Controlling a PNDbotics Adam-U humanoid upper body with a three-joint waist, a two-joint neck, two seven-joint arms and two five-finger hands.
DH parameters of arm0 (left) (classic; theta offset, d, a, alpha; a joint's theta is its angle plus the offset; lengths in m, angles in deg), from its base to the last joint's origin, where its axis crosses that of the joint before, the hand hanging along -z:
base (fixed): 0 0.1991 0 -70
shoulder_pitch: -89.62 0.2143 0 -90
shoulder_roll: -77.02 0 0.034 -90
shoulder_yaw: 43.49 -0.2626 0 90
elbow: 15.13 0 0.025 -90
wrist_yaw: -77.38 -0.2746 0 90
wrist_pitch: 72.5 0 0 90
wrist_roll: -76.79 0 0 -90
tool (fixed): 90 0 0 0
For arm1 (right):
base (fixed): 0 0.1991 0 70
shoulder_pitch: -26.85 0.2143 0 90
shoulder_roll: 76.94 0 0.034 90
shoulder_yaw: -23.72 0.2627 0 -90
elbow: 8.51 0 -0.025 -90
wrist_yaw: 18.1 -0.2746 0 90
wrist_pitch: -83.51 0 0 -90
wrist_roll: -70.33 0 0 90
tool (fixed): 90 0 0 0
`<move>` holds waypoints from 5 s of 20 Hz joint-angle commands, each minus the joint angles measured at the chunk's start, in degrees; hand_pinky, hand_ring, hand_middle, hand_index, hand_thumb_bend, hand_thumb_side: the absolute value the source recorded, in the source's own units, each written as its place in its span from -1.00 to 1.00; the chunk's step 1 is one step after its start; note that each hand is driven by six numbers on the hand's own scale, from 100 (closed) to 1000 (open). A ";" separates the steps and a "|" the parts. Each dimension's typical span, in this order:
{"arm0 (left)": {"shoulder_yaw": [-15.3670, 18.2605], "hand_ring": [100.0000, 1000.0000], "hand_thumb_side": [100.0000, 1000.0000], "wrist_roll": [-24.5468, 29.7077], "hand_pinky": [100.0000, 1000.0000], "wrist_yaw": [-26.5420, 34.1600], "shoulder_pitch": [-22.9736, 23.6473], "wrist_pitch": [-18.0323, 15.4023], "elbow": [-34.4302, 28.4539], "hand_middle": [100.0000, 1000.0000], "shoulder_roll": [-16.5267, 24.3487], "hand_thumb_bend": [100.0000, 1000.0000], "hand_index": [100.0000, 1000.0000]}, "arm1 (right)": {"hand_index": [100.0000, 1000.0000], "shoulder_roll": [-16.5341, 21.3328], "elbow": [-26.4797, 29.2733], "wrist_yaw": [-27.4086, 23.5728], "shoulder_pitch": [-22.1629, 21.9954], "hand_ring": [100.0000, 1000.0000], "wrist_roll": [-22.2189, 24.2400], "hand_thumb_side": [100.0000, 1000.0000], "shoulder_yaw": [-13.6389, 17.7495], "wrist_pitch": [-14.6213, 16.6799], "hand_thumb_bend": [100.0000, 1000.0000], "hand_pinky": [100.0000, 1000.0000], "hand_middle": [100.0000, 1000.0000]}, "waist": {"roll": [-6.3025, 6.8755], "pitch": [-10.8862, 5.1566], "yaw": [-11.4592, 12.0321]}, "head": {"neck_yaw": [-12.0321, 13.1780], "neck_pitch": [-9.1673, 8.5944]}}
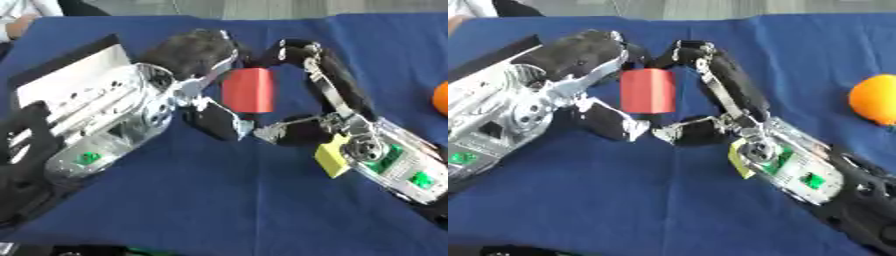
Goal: Pick up the objects with one hand, pass them to the other hand, and then place them into the box on the other side of the table.
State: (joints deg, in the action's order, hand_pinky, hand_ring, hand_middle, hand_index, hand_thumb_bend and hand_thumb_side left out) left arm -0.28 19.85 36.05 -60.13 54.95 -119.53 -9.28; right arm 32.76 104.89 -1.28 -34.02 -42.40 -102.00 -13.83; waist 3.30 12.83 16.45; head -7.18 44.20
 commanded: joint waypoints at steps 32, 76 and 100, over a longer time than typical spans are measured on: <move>14.71 0.03 -0.68 0.50 0.40 5.80 5.45 6.54 -9.48 -0.40 17.50 -1.00 -0.27 | 0.50 3.27 1.19 1.40 -2.55 0.35 -4.41 -0.80 2.28 -1.59 0.22 0.37 0.15 | 0.30 -1.02 -0.42 | 1.19 -0.08; 19.67 0.78 0.24 -2.27 0.90 -10.08 12.58 -4.34 20.71 0.64 20.90 0.08 0.84 | 0.45 3.92 1.19 9.07 -5.05 0.32 -0.23 -0.80 -0.20 3.66 0.20 0.41 0.12 | -1.34 0.05 -3.04 | 7.55 -0.08; 26.54 0.54 -0.56 -11.72 0.75 12.60 12.40 -2.51 1.17 0.48 25.91 -1.00 0.56 | 0.57 9.06 1.19 5.86 -5.10 0.54 17.10 -0.71 6.60 10.99 0.22 0.64 0.41 | -1.57 -1.83 -3.36 | 4.01 -0.08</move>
State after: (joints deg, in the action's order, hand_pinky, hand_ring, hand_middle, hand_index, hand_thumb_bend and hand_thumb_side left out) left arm 24.56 8.33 47.36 -46.83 52.03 -116.93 14.00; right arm 39.53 104.91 5.06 -39.97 -28.27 -97.26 -4.04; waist 2.33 12.79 13.03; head -2.74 44.21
